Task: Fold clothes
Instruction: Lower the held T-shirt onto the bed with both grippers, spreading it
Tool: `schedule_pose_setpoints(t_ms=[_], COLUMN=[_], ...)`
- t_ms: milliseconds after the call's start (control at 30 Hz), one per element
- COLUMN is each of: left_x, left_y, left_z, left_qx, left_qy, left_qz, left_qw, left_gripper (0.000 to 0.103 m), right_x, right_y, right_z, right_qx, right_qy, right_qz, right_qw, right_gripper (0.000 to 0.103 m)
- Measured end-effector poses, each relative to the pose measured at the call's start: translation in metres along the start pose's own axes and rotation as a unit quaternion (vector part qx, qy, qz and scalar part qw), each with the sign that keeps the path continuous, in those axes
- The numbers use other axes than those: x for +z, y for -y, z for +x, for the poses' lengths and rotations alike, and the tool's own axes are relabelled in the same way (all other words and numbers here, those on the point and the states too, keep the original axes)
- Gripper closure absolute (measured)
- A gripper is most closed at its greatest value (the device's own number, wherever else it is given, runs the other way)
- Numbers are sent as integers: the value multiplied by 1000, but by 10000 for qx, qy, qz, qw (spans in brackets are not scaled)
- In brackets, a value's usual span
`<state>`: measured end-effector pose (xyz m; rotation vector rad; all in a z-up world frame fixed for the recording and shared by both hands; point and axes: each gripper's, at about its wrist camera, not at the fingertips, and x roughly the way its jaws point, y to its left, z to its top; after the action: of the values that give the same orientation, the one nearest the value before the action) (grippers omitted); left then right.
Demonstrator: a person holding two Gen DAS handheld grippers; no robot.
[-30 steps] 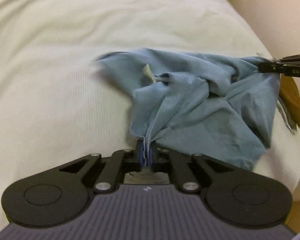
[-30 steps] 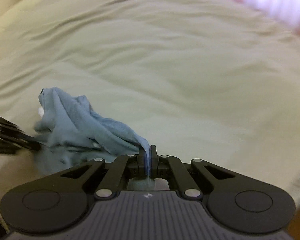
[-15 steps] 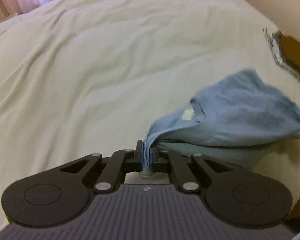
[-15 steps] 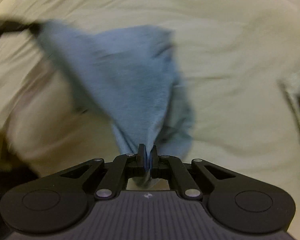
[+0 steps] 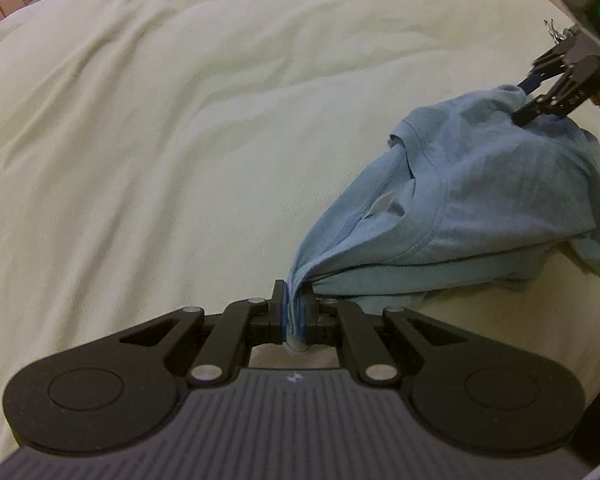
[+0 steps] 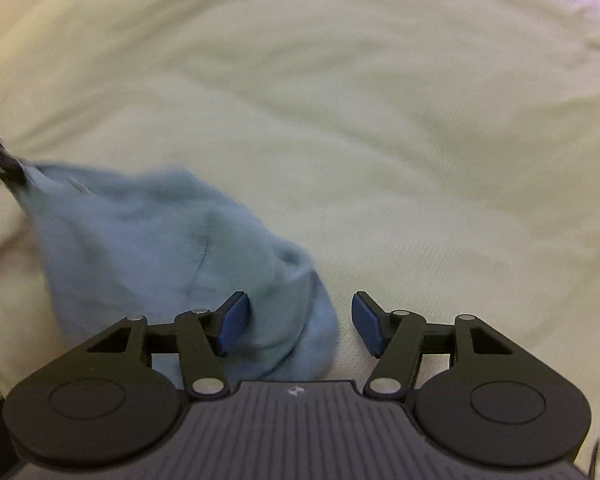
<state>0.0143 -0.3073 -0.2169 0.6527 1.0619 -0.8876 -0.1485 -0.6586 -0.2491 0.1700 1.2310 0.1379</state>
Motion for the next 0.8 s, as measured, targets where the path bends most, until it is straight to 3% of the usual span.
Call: schedule_pose_setpoints(t_ms=[67,133,167,200,367,500,633,667,733,767,800], left_x=[1,9,14,21,71,128,207,227,263,279,285], left_y=[4,6,7,8,18,21,25,25,24,24,23], left_z=[-6,-19,-26,-35,-93,-131,-116,-102,-69,-50,-34], left_qx=[27,37,41,58,240,210,182,197,225,232,172], left_qy=[82,334,483,624,1484,2196,2682,2708,2612,2499,2373], left_qz=[29,83,114,159,501,695,1018,945,697,531,376], left_qw=[10000,9994,9988,9979,9874,9729,9578,9578,9625,9665,9706], left_gripper=[99,99,99,99,99,99,99,97,81,77,76], right_x=[1,-3,-5,-8,-33,-55,-49,-41,-23,-14,-6], right_y=[9,16,19,19,-6,-19,-4,8,35,54,74], right_z=[10,4,-1,-10,-104,-201,-251,-247,-235,-219,-204], right_qx=[309,492,537,516,-363,-1272,-1905,-2080,-2407,-2507,-2607], right_qy=[-79,73,174,302,1274,2236,2946,3029,3135,3029,2922], right_qz=[107,390,539,647,737,1085,1340,1333,1351,1452,1552], right_qw=[9994,9980,9970,9961,9884,9603,9268,9204,9086,9079,9070], right_gripper=[44,88,100,100,100,100,101,100,100,88,69])
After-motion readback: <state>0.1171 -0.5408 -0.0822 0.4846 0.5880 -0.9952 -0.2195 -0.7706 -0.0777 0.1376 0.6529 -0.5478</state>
